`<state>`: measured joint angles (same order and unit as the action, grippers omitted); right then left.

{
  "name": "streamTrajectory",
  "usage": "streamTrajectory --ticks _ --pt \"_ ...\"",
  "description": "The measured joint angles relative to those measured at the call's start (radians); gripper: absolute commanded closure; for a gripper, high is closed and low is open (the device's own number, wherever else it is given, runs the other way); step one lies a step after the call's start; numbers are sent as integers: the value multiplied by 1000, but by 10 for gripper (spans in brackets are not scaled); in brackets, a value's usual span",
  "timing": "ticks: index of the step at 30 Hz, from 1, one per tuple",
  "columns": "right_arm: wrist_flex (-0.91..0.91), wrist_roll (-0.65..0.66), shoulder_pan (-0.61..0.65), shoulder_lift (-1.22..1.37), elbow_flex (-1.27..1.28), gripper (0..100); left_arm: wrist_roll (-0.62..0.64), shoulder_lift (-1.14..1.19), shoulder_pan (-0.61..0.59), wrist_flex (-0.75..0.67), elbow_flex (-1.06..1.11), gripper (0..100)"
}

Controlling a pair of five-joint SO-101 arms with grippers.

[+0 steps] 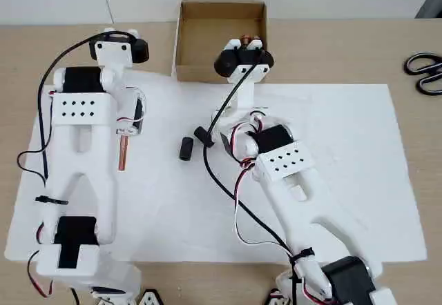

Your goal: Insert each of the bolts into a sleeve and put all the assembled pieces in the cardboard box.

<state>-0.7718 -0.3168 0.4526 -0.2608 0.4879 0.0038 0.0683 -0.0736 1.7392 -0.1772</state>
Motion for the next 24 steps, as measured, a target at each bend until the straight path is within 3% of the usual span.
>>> streamTrajectory --ticks 24 --pt "0 -3 20 3 0 790 0 0 0 0 0 994"
